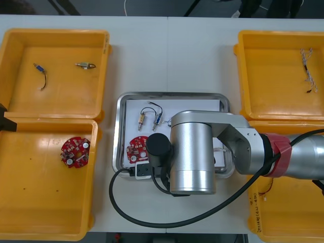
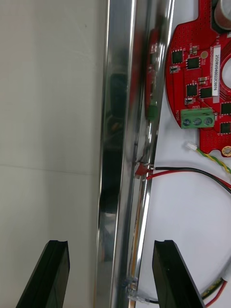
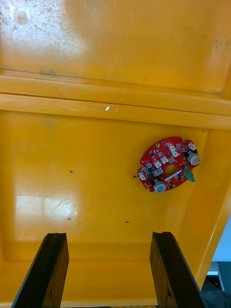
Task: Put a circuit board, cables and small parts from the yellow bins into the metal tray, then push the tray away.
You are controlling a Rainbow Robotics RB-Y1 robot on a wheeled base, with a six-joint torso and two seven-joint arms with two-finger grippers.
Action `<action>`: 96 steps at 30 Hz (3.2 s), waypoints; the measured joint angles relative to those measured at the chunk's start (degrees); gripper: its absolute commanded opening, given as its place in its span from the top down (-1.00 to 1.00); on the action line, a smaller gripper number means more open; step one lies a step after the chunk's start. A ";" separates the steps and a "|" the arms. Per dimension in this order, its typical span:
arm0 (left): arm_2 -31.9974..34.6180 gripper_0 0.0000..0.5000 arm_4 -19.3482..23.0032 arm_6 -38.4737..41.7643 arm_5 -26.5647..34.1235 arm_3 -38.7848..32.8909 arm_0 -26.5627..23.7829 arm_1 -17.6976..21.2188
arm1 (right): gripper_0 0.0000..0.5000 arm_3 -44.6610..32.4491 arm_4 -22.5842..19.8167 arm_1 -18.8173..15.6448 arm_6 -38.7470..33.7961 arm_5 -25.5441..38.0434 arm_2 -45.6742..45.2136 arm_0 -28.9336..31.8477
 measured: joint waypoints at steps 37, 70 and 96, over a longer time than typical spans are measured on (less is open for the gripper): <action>0.00 -1.00 0.00 -0.01 0.00 -0.01 0.01 0.00 | -1.00 1.99 6.46 1.06 -2.21 -4.92 4.33 2.43; 0.00 -1.00 0.00 -0.01 0.00 -0.01 0.01 0.00 | -0.64 2.46 9.20 1.81 -2.25 -4.52 4.33 2.43; 0.00 -1.00 0.00 -0.01 0.00 -0.01 0.01 0.00 | 0.95 0.71 10.34 1.81 -2.29 -2.82 4.28 2.44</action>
